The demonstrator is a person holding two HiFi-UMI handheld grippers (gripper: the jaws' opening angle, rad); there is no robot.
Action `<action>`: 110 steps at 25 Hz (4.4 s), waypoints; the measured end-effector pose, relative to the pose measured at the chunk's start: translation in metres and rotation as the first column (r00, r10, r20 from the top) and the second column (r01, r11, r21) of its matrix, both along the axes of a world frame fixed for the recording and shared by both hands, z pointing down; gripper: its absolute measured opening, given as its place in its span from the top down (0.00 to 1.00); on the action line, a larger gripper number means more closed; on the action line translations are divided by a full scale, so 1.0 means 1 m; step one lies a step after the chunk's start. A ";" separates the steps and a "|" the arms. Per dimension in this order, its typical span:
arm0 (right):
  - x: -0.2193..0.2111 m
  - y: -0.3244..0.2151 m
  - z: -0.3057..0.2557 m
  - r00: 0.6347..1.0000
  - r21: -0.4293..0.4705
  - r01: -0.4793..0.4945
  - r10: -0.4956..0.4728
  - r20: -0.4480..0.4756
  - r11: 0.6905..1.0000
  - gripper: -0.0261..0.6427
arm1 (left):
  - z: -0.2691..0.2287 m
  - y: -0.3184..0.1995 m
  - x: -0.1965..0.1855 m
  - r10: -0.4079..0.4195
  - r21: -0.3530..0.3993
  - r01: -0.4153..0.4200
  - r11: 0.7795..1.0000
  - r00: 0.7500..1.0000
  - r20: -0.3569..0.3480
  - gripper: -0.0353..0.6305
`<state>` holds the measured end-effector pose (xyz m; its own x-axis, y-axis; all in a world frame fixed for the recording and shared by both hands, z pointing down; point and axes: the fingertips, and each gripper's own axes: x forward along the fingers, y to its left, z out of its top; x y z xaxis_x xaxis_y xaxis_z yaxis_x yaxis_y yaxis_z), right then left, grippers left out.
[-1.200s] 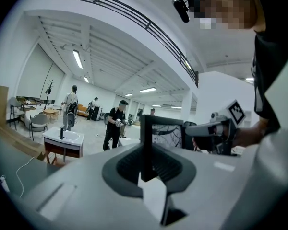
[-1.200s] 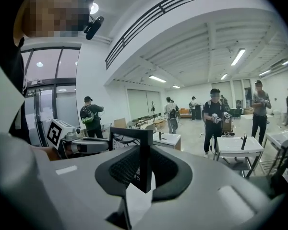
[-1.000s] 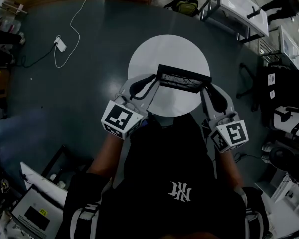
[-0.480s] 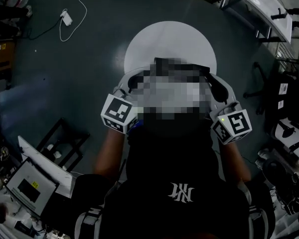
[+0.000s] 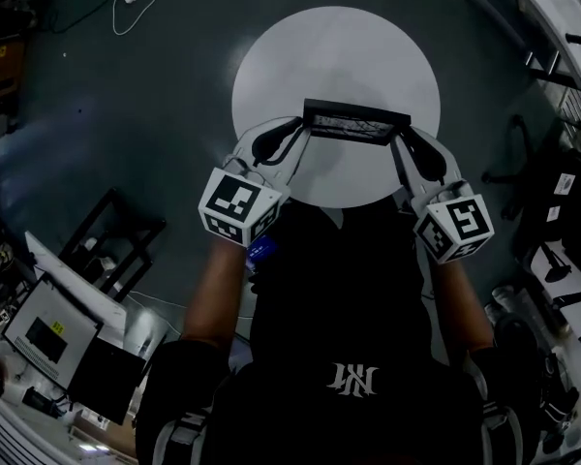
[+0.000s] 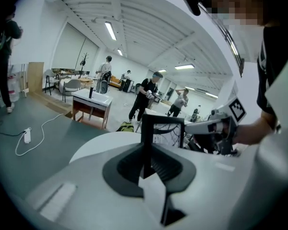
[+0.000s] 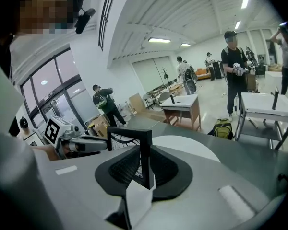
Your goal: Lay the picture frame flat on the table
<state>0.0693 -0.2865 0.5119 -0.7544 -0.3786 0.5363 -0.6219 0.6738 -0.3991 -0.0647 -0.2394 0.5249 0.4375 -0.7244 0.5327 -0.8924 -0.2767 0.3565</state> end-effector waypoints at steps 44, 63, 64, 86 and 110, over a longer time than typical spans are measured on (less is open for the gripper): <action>0.002 -0.051 0.193 0.997 -0.136 -0.010 -0.001 -0.081 0.991 0.90 | 0.187 -0.050 0.003 0.023 -0.173 -0.017 0.985 0.999 0.033 0.89; 0.007 -0.053 0.222 0.967 -0.082 0.060 -0.078 -0.242 0.995 0.87 | 0.208 -0.055 0.014 0.122 -0.242 -0.063 0.968 0.964 0.237 0.88; 0.006 -0.052 0.224 0.964 -0.076 0.064 -0.082 -0.254 0.995 0.87 | 0.210 -0.055 0.015 0.132 -0.247 -0.069 0.967 0.960 0.249 0.88; -0.044 -0.032 0.096 0.970 0.205 0.117 -0.067 -0.234 0.972 0.96 | 0.092 -0.037 -0.003 0.118 -0.056 -0.112 0.992 0.986 0.118 0.87; -0.067 0.140 -0.311 0.966 0.535 -0.162 0.023 0.257 0.829 0.96 | -0.295 0.090 -0.038 0.392 0.460 -0.372 0.806 0.918 0.056 0.94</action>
<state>0.0025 -0.1468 0.2010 -0.7754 -0.6305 0.0348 -0.6295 0.7676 -0.1206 -0.1025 -0.1499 0.2295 0.7437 -0.6483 0.1632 -0.6679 -0.7312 0.1390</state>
